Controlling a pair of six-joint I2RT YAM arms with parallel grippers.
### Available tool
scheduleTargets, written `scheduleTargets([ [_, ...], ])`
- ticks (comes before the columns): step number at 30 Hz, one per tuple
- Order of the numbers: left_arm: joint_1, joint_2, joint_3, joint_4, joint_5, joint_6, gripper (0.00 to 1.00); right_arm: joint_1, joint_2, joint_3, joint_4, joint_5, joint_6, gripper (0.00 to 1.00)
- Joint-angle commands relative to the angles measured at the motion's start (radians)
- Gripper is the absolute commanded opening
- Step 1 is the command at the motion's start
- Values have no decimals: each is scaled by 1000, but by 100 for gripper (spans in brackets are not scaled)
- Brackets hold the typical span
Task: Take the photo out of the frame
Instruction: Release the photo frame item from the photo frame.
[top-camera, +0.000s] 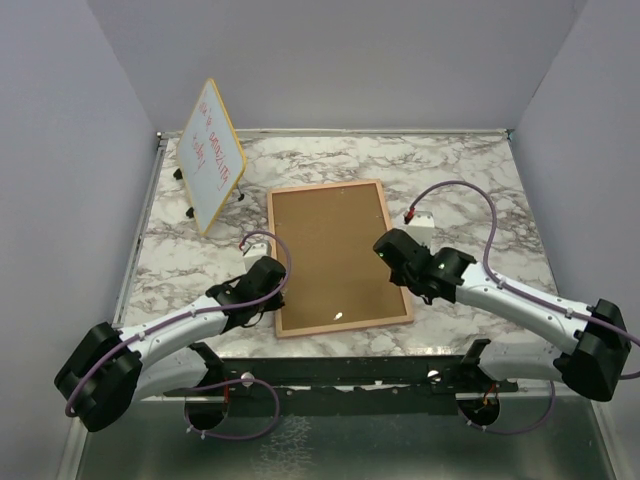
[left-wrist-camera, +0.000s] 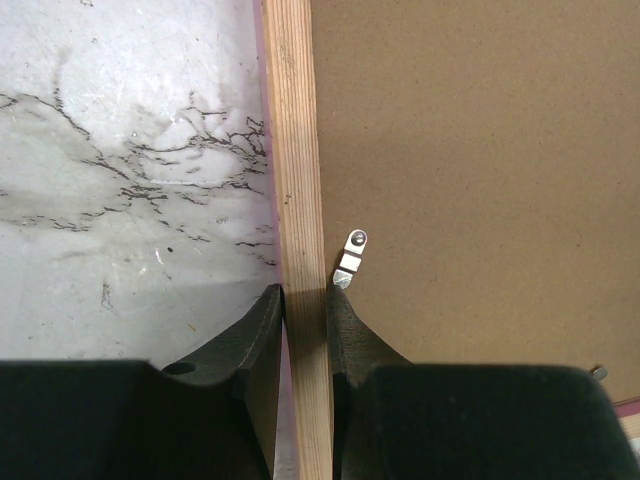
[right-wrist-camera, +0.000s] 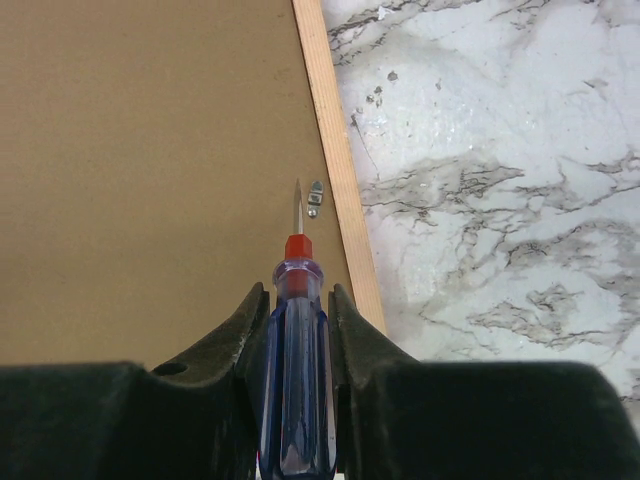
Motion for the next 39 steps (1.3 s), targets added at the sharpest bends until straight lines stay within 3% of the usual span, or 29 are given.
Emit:
scheduleTargets([
  [1,-10,-16,-12,-18,3,5,0,-4,-37,49,-59,0,-6,1],
  [11,-10,-8,-9,-17,2,9,0,-4,23,54,-172,27,82,1],
  [39,-10,2,-10,0,29,26,0,-17,99,54,-30,-32,1,1],
])
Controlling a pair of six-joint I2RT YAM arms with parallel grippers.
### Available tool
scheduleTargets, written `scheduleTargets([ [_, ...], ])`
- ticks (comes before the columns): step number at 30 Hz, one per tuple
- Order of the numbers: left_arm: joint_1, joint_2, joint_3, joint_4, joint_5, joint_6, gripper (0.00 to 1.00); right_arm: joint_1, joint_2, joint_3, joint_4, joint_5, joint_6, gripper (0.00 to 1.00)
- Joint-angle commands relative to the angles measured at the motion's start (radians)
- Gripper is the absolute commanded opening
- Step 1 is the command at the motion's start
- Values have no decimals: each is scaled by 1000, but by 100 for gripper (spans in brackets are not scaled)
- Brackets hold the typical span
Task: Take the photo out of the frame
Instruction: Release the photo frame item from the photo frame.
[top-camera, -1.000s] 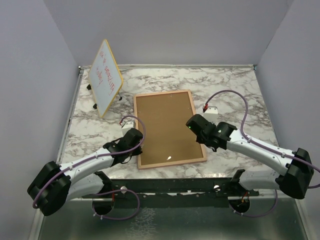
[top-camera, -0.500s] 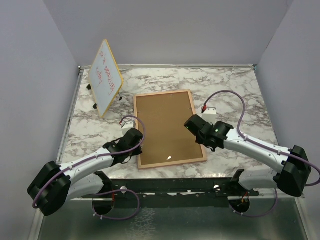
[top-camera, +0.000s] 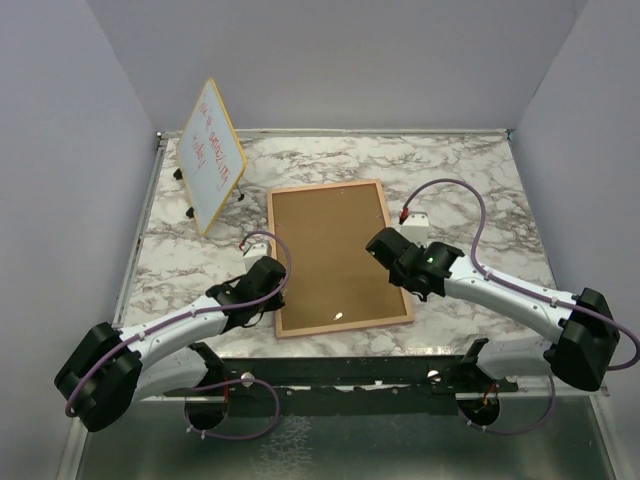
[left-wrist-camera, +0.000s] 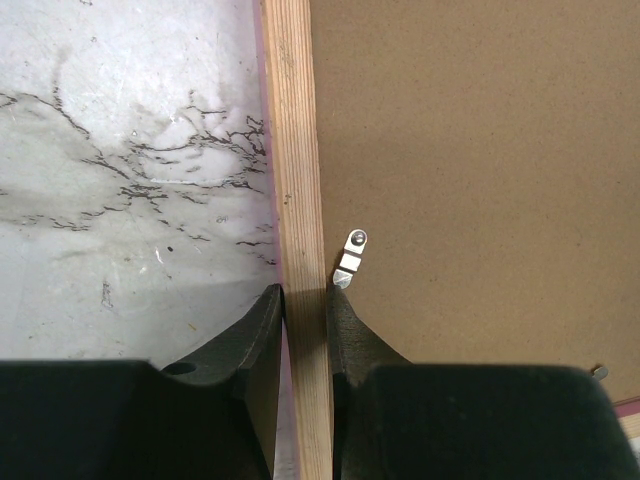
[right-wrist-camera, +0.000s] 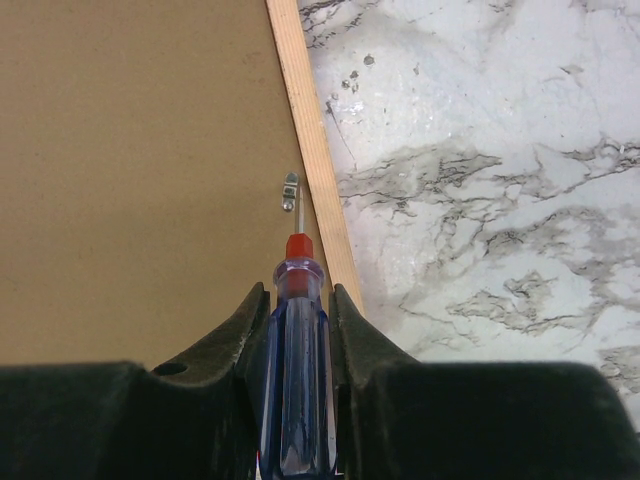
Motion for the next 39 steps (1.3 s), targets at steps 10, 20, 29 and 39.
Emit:
scheduleTargets([
  [10,-9,4,-11,10,42,34,0,-15,6,-20,91,-83,-26,1],
  [20,-9,-3,-13,10,40,33,0,-22,-13,-31,59,-69,-13,1],
  [29,-9,-6,-13,10,35,32,0,-22,-67,28,-48,-7,-3,1],
  [39,-9,-8,-13,10,35,33,0,-22,-61,-21,-25,-26,-8,1],
])
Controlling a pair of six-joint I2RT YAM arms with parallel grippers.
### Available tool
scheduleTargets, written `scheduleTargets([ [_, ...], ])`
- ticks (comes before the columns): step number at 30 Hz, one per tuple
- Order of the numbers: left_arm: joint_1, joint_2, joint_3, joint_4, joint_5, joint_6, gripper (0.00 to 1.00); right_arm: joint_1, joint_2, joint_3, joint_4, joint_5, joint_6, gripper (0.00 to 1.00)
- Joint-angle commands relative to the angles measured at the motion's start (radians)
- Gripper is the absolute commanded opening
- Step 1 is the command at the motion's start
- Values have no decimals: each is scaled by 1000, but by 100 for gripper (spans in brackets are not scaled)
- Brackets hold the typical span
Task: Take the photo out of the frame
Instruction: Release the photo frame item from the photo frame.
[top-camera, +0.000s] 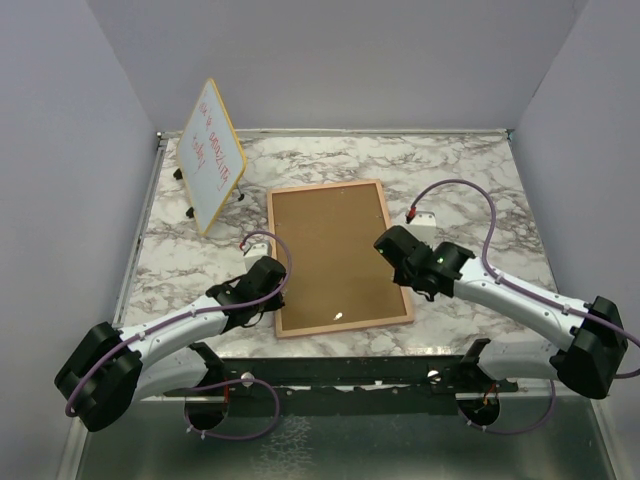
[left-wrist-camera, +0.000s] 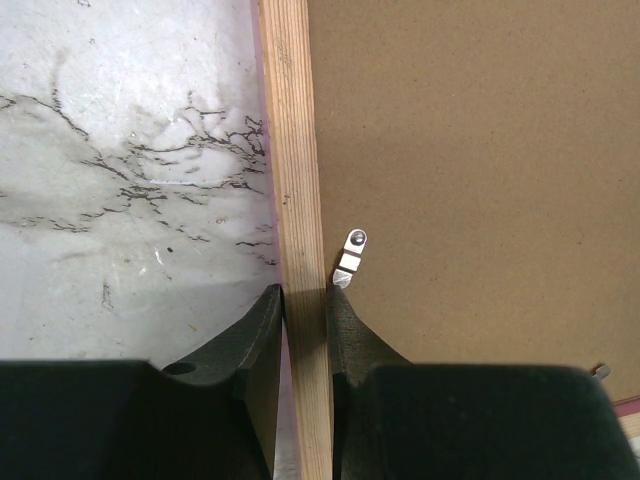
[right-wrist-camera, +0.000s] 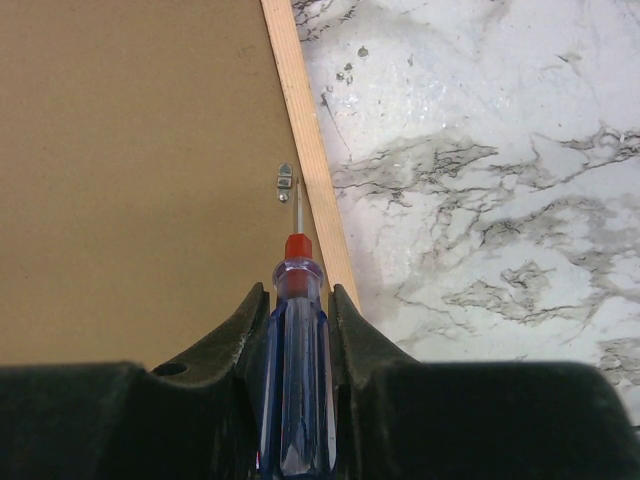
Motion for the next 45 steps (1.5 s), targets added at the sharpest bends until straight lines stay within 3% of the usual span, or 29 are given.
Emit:
scheduleTargets([
  [1,-9,-9,-13,8,32,25,0,-3,-4,-20,11,3,-8,1],
  [27,-9,-4,-13,9,41,29,0,-12,28,-5,134,-145,-106,1],
  [40,-9,-6,-13,9,36,26,0,-13,18,7,100,-87,-91,1],
  [41,-9,-7,-10,7,37,26,1,-12,15,14,88,-73,-85,1],
  [43,-9,-12,2,-13,21,21,16,-12,7,28,54,-36,-65,1],
  [45,-9,-21,24,-41,-2,18,39,-12,1,44,23,-8,-53,1],
])
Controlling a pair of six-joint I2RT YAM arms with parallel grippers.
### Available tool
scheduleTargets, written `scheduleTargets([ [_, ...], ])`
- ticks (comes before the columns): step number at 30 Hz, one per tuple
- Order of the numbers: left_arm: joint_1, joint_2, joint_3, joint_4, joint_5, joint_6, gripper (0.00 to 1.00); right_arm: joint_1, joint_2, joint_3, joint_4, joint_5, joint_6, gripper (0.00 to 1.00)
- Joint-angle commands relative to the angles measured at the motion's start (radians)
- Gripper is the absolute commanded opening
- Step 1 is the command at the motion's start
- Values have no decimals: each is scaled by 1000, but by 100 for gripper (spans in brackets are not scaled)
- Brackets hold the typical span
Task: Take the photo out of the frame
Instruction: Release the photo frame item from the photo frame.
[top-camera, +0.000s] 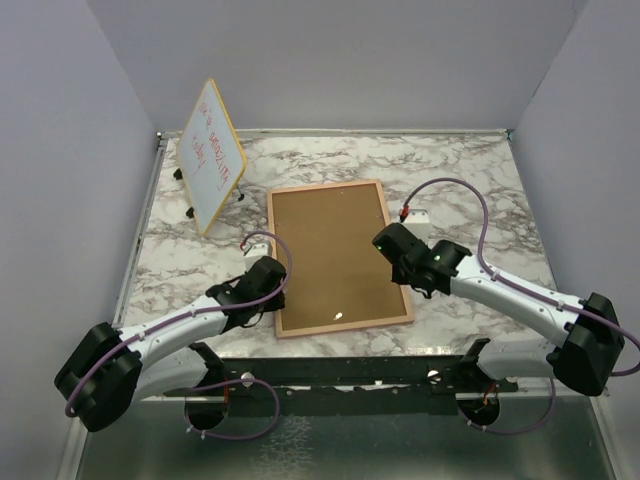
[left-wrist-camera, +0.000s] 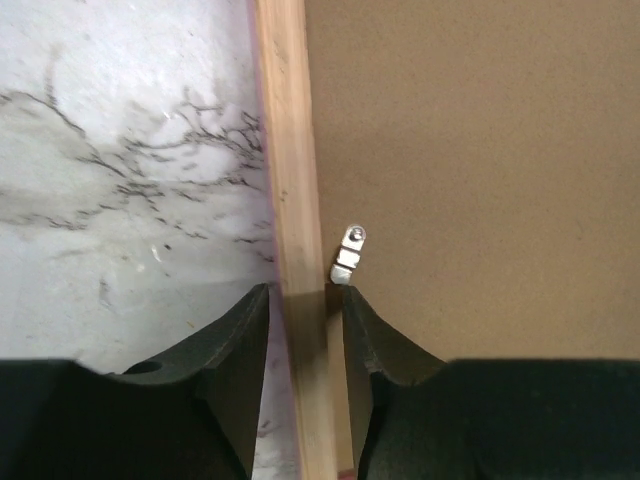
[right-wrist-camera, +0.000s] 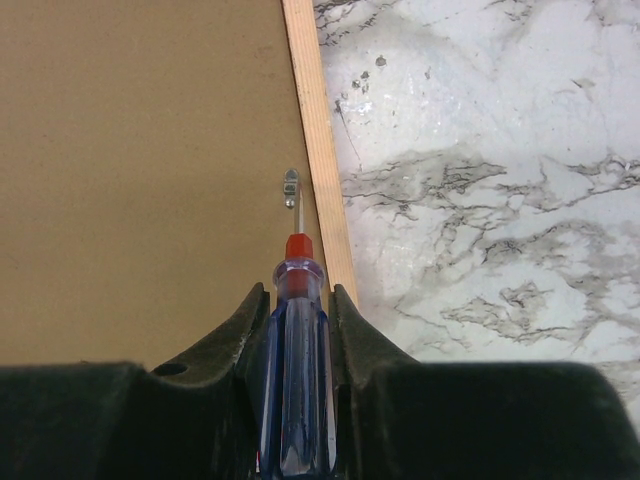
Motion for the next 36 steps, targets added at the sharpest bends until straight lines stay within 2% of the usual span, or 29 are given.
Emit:
scheduleTargets([
  [1,-9,-29,34,-51,-12,15,46,1,-29,52,-37,32,47,1],
  [4,-9,-47,71,-67,-47,21,66,1,-56,52,-28,16,44,1],
  [5,-7,-46,85,-68,-59,25,70,1,-68,47,-21,10,45,1],
  [7,5,-30,114,-70,-73,44,75,1,-96,35,-4,2,47,1],
  [10,58,27,149,-60,-71,68,78,1,-125,16,9,3,54,1],
  [15,142,141,207,-5,5,112,74,-8,-122,-13,46,26,56,1],
  [20,155,234,262,-11,-12,131,72,-124,-78,7,119,-105,8,1],
  [25,170,260,250,-17,-47,134,70,-175,-18,41,201,-171,-40,1],
  [31,198,266,235,-2,-48,153,68,-232,112,119,239,-174,-71,1],
  [32,203,269,235,1,-40,157,67,-246,135,133,235,-164,-69,1],
  [35,208,288,237,5,-19,162,52,-274,180,166,244,-151,-72,1],
  [36,209,293,238,6,-14,163,51,-279,190,170,258,-152,-77,1],
])
